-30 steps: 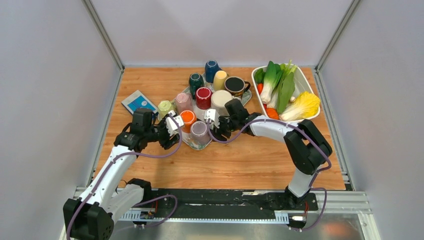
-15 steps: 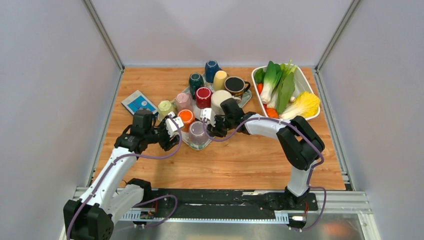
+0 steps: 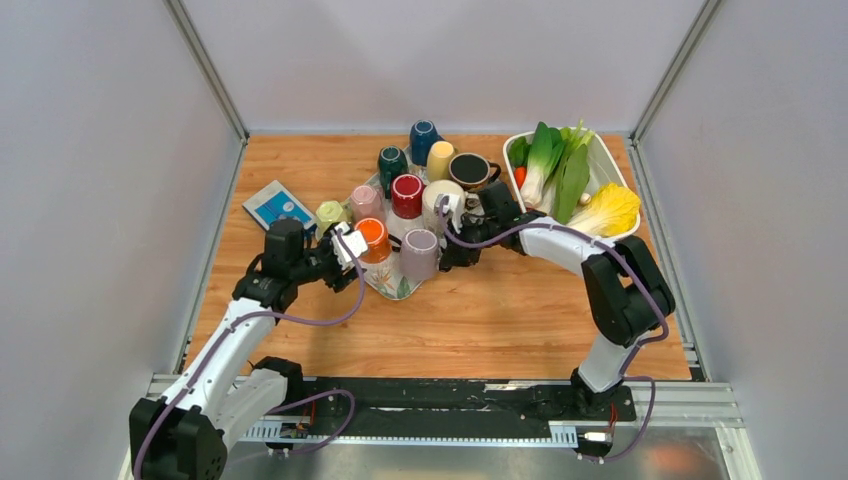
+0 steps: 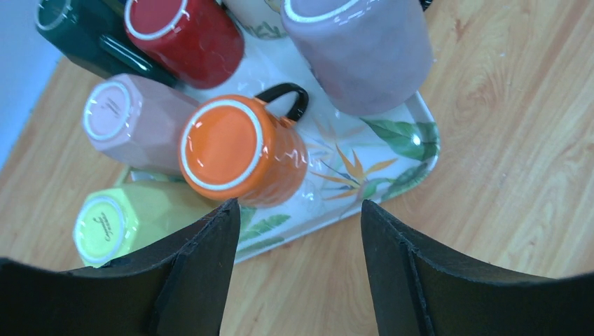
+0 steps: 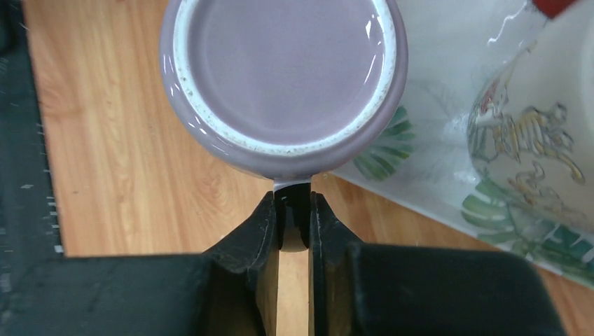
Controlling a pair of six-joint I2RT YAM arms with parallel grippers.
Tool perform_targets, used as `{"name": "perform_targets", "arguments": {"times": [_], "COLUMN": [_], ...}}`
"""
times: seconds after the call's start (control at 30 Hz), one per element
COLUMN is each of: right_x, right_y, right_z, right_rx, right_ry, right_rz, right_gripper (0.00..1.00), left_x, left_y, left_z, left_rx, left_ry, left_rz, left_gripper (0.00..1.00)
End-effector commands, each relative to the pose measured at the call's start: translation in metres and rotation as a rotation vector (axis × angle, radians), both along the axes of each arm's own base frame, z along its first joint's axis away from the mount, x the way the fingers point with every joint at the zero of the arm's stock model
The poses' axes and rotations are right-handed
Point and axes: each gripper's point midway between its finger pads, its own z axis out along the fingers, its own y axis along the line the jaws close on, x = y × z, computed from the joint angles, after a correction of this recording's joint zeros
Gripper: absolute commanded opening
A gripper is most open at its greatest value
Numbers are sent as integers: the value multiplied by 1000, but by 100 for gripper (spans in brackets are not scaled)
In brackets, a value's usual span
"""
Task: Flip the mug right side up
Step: Turn over the cup on the tray.
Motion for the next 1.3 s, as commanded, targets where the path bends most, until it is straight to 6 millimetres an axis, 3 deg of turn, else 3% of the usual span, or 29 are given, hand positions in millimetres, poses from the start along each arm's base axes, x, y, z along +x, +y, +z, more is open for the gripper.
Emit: {"name": "perform_targets", "arguments": {"times": [0.0,0.3,0.47,0.87,0.97,1.13,1.27], "right_x": [-7,-3,-6,-13,-14,-14,-14], "right_y": [9,-5,-7,-3,-1,1,6], "right_z": [66,108,120,118,117,109,104], "right_rx": [259,470,515,504,499,490,480], "right_ry": [176,573,674,740,754,788,813], "right_rz": [65,138,198,253,262,252,255], "right_gripper": [0,0,0,0,0,3,10], "left_x": [23,38,50,61,62,64,66], "left_y": [-17,-47,-62,-102,-109,-114,-119], "left_z": [35,63,69,90,102,119,124], "left_rx": [-73,-16,-3,-2,24,66,50], "left_ry": [-216,-598,-683,-847,-971,-1111,-1114], "left_rz": [-35,-108,-90,-129,-171,-200,-205], "left_gripper": [72,73,74,73,73,60,39]}}
